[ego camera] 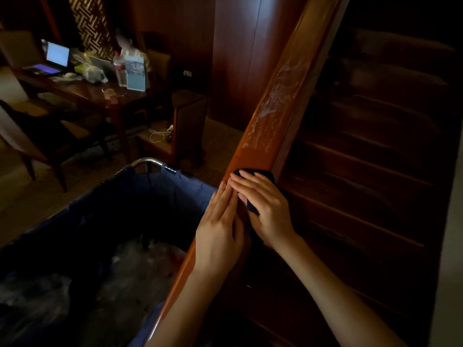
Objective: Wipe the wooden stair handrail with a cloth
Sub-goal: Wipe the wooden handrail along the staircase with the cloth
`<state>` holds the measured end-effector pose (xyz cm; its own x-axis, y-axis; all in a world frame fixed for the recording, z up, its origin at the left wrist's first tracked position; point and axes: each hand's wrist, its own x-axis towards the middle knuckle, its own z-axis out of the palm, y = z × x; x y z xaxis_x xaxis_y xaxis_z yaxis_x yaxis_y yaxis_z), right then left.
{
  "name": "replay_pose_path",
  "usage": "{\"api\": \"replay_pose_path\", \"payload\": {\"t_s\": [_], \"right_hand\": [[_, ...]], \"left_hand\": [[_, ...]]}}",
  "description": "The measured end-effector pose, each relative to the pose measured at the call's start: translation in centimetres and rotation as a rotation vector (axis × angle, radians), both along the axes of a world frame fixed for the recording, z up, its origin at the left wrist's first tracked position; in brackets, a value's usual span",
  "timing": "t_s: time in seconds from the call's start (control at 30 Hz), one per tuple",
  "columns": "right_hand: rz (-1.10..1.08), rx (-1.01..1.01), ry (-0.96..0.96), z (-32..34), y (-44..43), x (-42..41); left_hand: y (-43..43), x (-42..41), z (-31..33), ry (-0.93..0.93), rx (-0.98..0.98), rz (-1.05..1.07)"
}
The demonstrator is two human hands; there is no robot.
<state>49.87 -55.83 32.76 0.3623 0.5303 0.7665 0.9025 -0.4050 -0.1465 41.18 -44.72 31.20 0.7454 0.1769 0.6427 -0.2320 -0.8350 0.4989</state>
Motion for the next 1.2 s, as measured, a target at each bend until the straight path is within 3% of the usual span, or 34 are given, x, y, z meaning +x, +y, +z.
{"api": "replay_pose_path", "payload": {"t_s": [0.47, 0.77, 1.2], "right_hand": [[0.108, 0.083, 0.038, -0.3, 0.1, 0.5], [0.124, -0.095, 0.134, 1.3, -0.8, -0.3], [0.036, -0.37, 0.16, 7.8, 2.1, 3.9]], "left_hand": [[-0.1, 0.2, -0.7, -0.036, -0.028, 0.004], [-0.5, -0.7, 1.0, 0.171, -0.076, 0.07], [-0.3, -0.7, 0.8, 0.21, -0.109, 0.051]]}}
